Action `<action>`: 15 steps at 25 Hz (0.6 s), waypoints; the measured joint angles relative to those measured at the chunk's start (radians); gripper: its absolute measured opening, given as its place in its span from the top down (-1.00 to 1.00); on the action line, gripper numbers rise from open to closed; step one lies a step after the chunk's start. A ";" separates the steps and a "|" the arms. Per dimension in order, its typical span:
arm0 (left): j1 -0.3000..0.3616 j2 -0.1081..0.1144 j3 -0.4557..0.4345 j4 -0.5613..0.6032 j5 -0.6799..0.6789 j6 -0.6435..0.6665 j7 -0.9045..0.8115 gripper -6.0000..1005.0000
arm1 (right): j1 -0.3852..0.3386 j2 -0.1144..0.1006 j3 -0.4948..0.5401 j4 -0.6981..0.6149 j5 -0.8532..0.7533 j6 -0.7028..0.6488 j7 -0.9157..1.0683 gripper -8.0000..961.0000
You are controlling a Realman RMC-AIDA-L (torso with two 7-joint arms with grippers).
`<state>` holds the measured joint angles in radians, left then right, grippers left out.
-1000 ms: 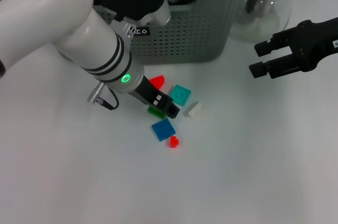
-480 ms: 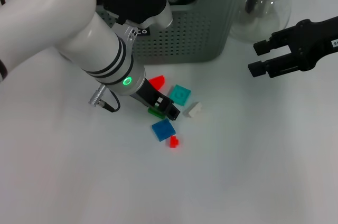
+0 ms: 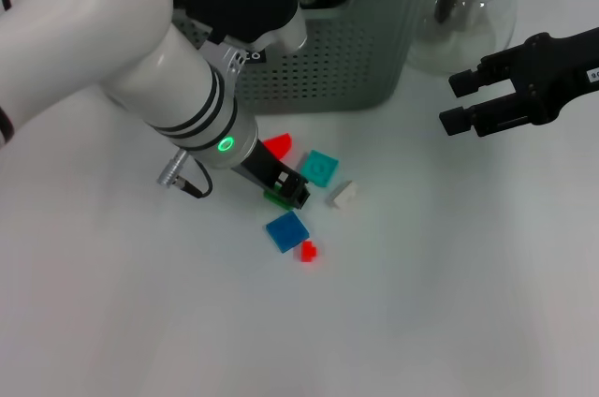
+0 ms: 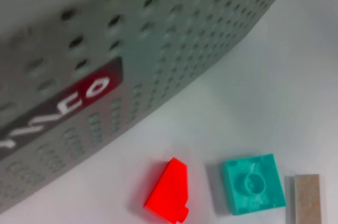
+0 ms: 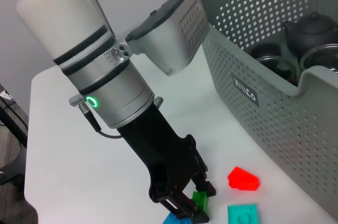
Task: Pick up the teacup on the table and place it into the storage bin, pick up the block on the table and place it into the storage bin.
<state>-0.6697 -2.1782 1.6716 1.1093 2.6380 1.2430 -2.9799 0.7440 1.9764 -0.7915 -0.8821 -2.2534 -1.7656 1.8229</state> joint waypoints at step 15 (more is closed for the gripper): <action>0.077 0.008 -0.340 0.484 -0.207 0.381 0.196 0.17 | -0.003 -0.007 0.004 0.000 0.000 0.002 0.009 -0.43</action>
<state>-0.5925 -2.1704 1.3321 1.5930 2.4305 1.6245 -2.7841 0.7410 1.9699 -0.7879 -0.8820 -2.2535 -1.7638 1.8317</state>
